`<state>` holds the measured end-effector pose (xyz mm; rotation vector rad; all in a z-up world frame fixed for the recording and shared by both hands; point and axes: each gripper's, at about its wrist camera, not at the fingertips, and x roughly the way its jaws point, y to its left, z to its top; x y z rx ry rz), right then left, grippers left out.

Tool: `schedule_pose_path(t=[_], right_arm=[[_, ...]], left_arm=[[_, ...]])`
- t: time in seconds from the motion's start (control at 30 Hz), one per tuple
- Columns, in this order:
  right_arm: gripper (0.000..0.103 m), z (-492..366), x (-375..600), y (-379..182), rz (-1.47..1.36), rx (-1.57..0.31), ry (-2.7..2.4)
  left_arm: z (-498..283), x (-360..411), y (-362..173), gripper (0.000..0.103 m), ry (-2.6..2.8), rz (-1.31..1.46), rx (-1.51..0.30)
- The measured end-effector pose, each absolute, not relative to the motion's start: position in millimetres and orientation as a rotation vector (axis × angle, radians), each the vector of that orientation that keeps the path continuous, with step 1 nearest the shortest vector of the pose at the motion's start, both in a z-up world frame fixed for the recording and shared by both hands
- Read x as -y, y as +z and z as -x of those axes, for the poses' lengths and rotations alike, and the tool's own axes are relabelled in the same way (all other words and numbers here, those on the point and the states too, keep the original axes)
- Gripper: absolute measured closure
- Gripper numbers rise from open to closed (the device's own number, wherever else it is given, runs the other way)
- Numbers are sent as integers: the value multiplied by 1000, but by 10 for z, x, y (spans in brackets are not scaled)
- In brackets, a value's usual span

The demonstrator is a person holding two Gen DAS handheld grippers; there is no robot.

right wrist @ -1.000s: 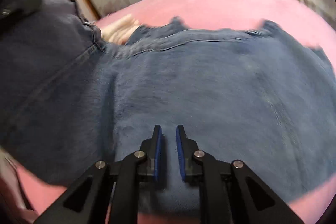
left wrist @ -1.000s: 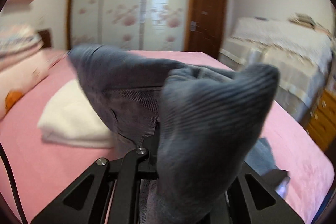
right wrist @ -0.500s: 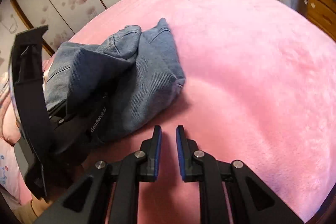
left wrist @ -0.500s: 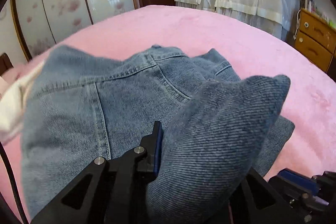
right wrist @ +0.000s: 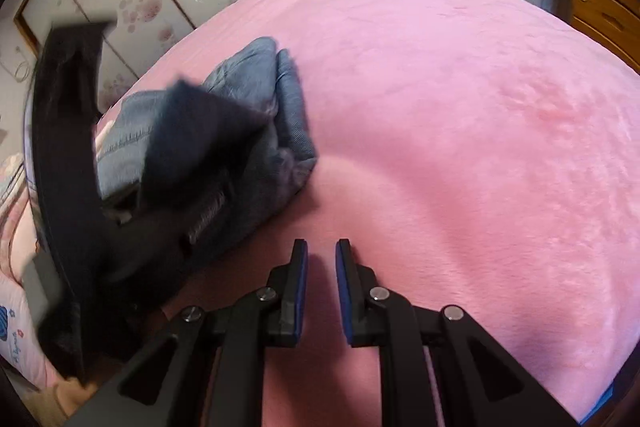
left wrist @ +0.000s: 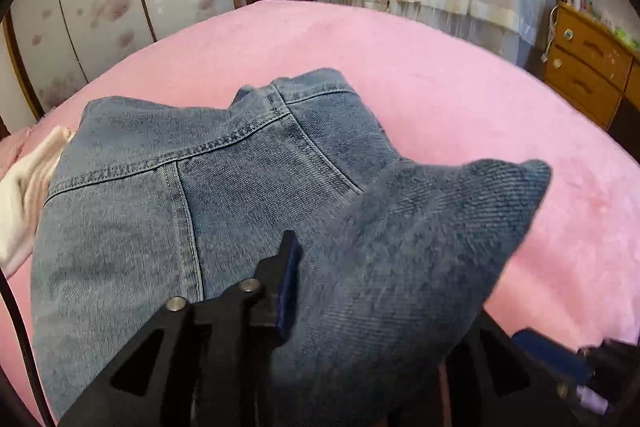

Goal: Fold large clothes
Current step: 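Fold the held jeans leg over the other leg with the left tool, release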

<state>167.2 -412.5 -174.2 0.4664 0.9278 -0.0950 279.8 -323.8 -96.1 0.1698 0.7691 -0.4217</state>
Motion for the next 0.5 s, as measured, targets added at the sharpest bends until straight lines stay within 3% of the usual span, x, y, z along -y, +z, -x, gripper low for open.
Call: schedule_pose_path(t=[0.03,0.07,0.17,0.27,0.33,0.37,0.5], right_arm=[[88,-1659,4154,-1720,-470,-928,-93],[88,-1651,4180,-1701,-471,-931,-93],[87,-1647,4255,-1620,-485,-924,-84],[73,-1648,4281,-1424,-477,-883,-69],[63,-1658,4288,-1262,-477,-838,-43],[61,-1664,4265,-1179,-473,-816,-29],[60,-1798,4103,-978,-421,-791,23]], left_arm=[[-2798,3163,-891,39,-460,-117,-808],[-2794,3105,-834,32,-480,-81,-832],[-2677,2797,-574,29,-556,35,-868],[-2524,2403,-370,28,-547,114,-851],[-2484,2093,-256,15,-470,170,-820],[-2525,1950,-239,15,-421,189,-814],[-2593,1502,-326,15,-220,179,-821]])
